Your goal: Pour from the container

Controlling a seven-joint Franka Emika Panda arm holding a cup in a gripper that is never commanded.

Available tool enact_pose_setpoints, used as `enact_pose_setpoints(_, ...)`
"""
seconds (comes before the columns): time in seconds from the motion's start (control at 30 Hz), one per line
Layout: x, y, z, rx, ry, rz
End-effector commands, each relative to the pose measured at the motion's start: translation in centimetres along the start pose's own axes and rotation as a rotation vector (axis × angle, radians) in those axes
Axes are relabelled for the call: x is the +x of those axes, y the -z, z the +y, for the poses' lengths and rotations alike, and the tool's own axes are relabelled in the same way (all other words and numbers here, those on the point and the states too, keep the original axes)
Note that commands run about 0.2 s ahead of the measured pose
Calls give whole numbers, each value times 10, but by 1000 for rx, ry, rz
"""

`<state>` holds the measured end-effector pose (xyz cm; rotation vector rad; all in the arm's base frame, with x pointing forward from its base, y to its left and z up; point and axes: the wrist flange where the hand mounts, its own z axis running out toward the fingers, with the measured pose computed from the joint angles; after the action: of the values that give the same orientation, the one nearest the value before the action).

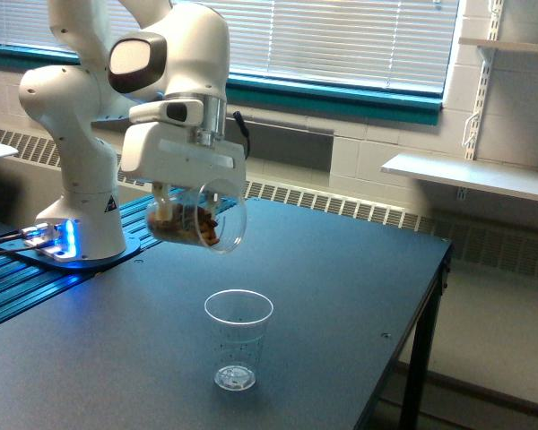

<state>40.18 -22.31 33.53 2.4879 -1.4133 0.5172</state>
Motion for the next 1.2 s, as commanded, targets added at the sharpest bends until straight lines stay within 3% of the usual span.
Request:
enact_pose_setpoints(0.03,-5,-10,4,-36,-17,-14)
enact_pose_setpoints(0.57,-24,-34,-3,-96,23,-60)
enact_pose_setpoints(1.2,-33,-41,-25,-135,108,-69)
